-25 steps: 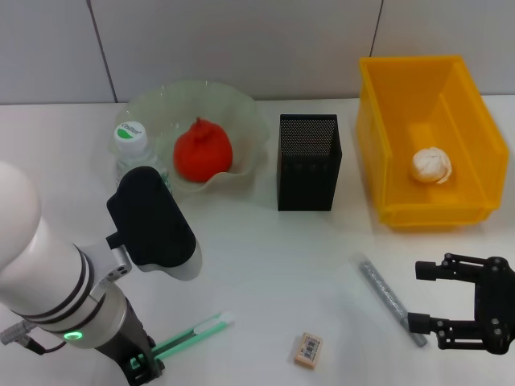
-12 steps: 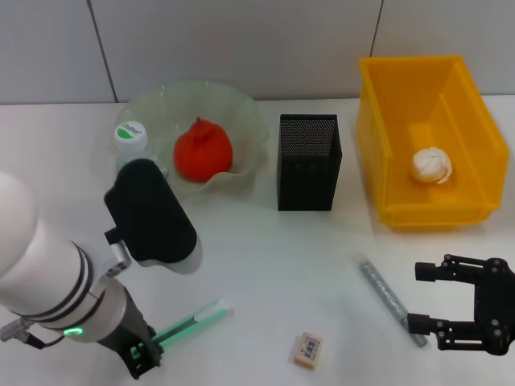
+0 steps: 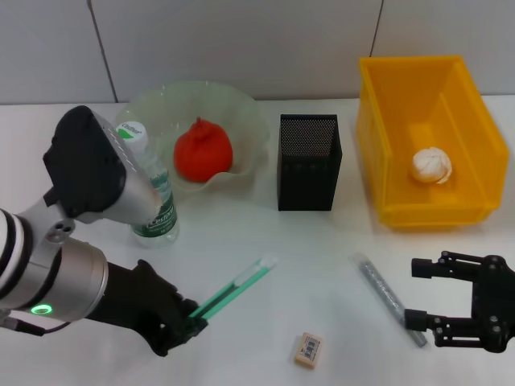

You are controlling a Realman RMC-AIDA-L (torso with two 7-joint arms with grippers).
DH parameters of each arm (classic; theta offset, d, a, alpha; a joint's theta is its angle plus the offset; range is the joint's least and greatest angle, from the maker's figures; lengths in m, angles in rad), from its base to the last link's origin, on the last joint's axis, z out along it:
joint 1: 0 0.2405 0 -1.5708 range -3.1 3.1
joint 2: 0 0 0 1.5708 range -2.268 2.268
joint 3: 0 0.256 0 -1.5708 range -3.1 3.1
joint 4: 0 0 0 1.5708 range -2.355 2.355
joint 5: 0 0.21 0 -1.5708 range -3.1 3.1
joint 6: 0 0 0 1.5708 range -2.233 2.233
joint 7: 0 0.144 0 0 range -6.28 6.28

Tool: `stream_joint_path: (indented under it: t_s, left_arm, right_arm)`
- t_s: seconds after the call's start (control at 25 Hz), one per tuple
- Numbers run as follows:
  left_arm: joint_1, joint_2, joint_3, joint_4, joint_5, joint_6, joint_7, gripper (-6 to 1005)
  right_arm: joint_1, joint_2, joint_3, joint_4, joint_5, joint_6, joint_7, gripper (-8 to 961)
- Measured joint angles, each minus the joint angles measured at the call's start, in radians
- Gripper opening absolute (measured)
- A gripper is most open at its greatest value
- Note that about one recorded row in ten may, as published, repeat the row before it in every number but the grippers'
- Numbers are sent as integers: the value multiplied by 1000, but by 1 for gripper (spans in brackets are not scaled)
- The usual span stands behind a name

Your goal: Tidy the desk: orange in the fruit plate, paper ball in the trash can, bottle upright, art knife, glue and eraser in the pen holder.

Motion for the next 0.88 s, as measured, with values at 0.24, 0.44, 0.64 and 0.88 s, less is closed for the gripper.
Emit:
stream_joint_path:
  t_s: [0.24,0.44,0.64,0.88]
  left_arm:
    - [-9,-1,-130,-121,-304,-36,176,188]
    - [-21,-1,-203,-228,-472,-86,299,190]
    - [-24,-4,-200,-330,-635,-202,461,192]
    - [-75,-6,-157,-462,-799,-303,597,194]
  right_arm:
    - [7,-3,6,35,7,-6,22,777]
    - [-5,-3,16,49,7,0,26,777]
    - [-13,-6,26,71,3,6,32,777]
    - [-17,-4,28,77,-1,13,34,776]
